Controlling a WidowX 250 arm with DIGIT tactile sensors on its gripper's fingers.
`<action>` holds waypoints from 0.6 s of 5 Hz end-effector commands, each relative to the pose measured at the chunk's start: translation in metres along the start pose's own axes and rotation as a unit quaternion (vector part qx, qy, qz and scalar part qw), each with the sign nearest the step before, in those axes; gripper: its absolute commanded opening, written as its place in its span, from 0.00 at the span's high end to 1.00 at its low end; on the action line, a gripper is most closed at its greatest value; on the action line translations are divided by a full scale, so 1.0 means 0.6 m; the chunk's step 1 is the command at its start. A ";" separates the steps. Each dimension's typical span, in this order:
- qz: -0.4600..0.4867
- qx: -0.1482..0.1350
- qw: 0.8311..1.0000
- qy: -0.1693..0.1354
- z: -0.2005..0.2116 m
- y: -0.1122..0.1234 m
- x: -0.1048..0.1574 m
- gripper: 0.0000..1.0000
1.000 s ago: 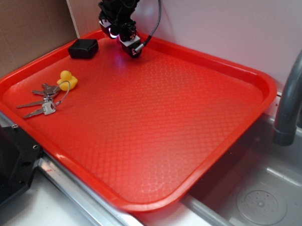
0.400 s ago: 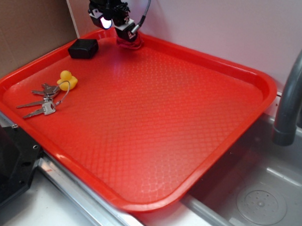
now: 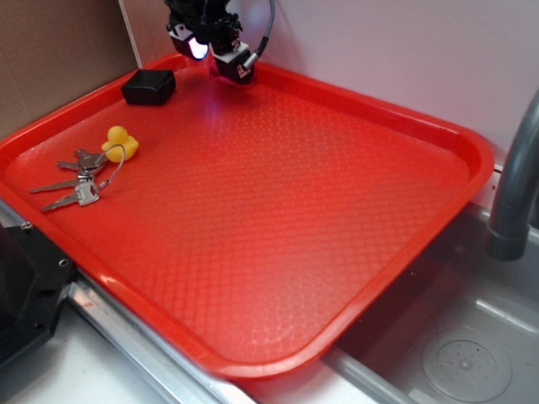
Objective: Grab the red paper.
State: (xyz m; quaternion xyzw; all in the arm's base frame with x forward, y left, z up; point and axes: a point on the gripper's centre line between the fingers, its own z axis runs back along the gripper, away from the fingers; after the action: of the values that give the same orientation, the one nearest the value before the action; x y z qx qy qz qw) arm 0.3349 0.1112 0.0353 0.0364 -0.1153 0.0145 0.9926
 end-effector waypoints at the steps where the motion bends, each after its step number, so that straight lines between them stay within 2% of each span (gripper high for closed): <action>1: -0.022 0.008 0.999 -0.029 0.014 -0.020 0.037 0.00; 3: -0.059 -0.016 0.998 -0.019 -0.001 -0.069 0.037 0.00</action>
State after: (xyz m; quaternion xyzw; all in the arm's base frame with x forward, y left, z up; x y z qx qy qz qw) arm 0.3443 0.0732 0.0211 0.0185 -0.1060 -0.0400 0.9934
